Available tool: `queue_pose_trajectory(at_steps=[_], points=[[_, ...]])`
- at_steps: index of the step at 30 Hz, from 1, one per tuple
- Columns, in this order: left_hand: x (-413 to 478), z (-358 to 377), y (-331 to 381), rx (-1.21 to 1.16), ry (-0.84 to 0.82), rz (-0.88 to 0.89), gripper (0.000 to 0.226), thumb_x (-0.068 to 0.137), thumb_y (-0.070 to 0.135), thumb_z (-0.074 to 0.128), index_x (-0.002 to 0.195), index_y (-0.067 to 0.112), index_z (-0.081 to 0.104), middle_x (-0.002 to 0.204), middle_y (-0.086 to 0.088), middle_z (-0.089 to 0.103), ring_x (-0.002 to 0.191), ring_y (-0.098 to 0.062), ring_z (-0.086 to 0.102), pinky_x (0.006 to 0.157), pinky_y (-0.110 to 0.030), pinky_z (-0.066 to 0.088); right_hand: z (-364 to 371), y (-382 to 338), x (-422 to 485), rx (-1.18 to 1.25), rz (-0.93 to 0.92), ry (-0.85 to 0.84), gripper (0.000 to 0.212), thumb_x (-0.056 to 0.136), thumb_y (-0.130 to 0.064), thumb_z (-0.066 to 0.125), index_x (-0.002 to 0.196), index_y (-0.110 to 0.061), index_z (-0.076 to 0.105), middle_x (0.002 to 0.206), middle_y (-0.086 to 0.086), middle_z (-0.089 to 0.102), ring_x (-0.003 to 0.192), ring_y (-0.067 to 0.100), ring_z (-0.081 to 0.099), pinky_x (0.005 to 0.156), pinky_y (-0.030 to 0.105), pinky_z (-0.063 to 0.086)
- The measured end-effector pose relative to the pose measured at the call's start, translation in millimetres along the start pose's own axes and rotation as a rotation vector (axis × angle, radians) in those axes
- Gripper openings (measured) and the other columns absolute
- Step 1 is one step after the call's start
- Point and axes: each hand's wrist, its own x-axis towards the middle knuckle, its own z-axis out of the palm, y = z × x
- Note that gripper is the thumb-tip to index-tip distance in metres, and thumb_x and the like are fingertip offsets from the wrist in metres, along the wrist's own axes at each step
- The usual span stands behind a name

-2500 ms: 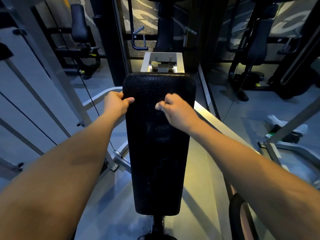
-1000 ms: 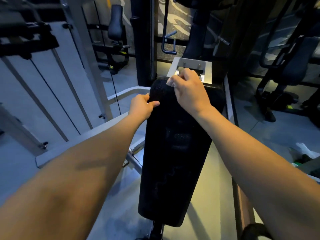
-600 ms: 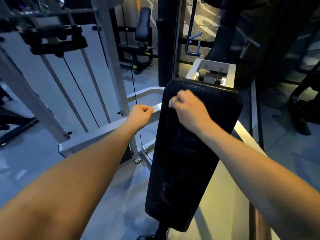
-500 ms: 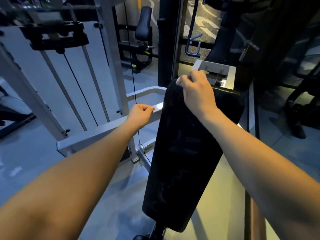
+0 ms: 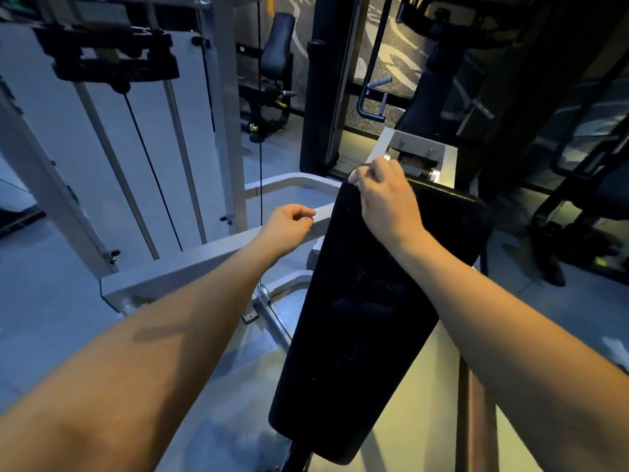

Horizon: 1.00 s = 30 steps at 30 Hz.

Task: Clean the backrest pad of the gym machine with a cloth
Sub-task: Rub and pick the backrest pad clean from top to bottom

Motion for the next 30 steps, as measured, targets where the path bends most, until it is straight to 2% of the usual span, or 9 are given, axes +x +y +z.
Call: queue_pose_trajectory(at_steps=[2, 5, 11, 17, 19, 22, 26, 28, 30], points=[[-4, 6, 2, 0.009, -0.104, 0.009, 0.046, 0.096, -0.004, 0.042, 0.130, 0.018, 0.063, 0.121, -0.001, 0.066, 0.105, -0.019, 0.063, 0.080, -0.024, 0.052, 12, -16, -20, -0.026, -0.094, -0.072, 0.013, 0.090, 0.001, 0.068, 0.102, 0.001, 0.068, 0.094, 0.013, 0.054, 0.086, 0.031, 0.050, 0.072, 0.040, 0.048], [-9, 12, 5, -0.020, -0.249, 0.006, 0.060, 0.087, -0.020, 0.036, 0.130, 0.011, 0.064, 0.120, -0.002, 0.067, 0.111, -0.013, 0.062, 0.072, -0.012, 0.048, 12, -16, -28, -0.038, -0.299, -0.246, 0.009, 0.088, -0.003, 0.068, 0.097, -0.002, 0.068, 0.092, 0.011, 0.053, 0.084, 0.029, 0.048, 0.068, 0.039, 0.046], [-2, 9, 8, -0.036, -0.259, -0.037, 0.058, 0.086, -0.018, 0.036, 0.119, 0.016, 0.068, 0.113, 0.004, 0.071, 0.108, -0.008, 0.066, 0.064, -0.014, 0.051, 0, -3, 21, -0.051, -0.060, -0.004, 0.009, 0.094, 0.000, 0.065, 0.101, 0.002, 0.071, 0.093, 0.014, 0.057, 0.088, 0.031, 0.052, 0.071, 0.037, 0.045], [-1, -4, 6, -0.054, -0.339, -0.071, 0.046, 0.096, -0.009, 0.040, 0.126, 0.015, 0.067, 0.118, -0.001, 0.068, 0.110, -0.011, 0.064, 0.086, -0.026, 0.053, 30, -35, -47, 0.015, -0.214, -0.335, 0.011, 0.088, -0.008, 0.071, 0.098, -0.007, 0.071, 0.091, 0.006, 0.055, 0.083, 0.027, 0.050, 0.062, 0.036, 0.043], [-3, -10, 9, -0.089, -0.269, -0.084, 0.034, 0.100, -0.002, 0.045, 0.121, 0.011, 0.068, 0.117, -0.008, 0.068, 0.105, -0.016, 0.066, 0.083, -0.027, 0.057, 24, -38, -47, 0.095, -0.107, -0.392, 0.015, 0.095, -0.015, 0.059, 0.103, -0.013, 0.072, 0.095, 0.005, 0.053, 0.087, 0.027, 0.051, 0.063, 0.038, 0.046], [-6, -13, 16, -0.183, -0.247, -0.050, 0.022, 0.101, 0.014, 0.052, 0.113, 0.004, 0.068, 0.107, -0.013, 0.068, 0.093, -0.024, 0.064, 0.084, -0.031, 0.056, 6, -36, -32, 0.339, 0.175, -0.289, 0.018, 0.102, -0.024, 0.056, 0.106, -0.019, 0.073, 0.097, 0.001, 0.053, 0.088, 0.018, 0.050, 0.071, 0.032, 0.045], [-15, -5, 33, -0.327, -0.358, 0.038, 0.034, 0.098, 0.033, 0.064, 0.110, 0.001, 0.068, 0.098, -0.012, 0.068, 0.089, -0.021, 0.065, 0.090, -0.036, 0.058, -9, -26, -12, 0.730, 0.495, -0.170, 0.041, 0.106, -0.020, 0.051, 0.067, -0.012, 0.059, 0.064, -0.001, 0.052, 0.064, 0.007, 0.045, 0.065, 0.027, 0.037], [-20, 6, 41, -0.335, -0.339, 0.081, 0.035, 0.096, 0.032, 0.068, 0.112, 0.002, 0.067, 0.102, -0.014, 0.071, 0.090, -0.020, 0.068, 0.090, -0.038, 0.060, -13, -30, -10, 0.865, 0.640, -0.174, 0.041, 0.106, -0.024, 0.050, 0.074, -0.001, 0.062, 0.066, 0.014, 0.061, 0.063, 0.010, 0.050, 0.063, 0.031, 0.041], [-23, 15, 48, -0.343, -0.243, 0.108, 0.025, 0.095, 0.027, 0.070, 0.104, 0.003, 0.067, 0.095, -0.014, 0.071, 0.085, -0.019, 0.068, 0.087, -0.038, 0.061, -16, -31, -12, 0.941, 0.754, -0.191, 0.037, 0.106, -0.028, 0.051, 0.084, -0.005, 0.070, 0.073, 0.012, 0.068, 0.067, 0.013, 0.056, 0.064, 0.033, 0.046]])
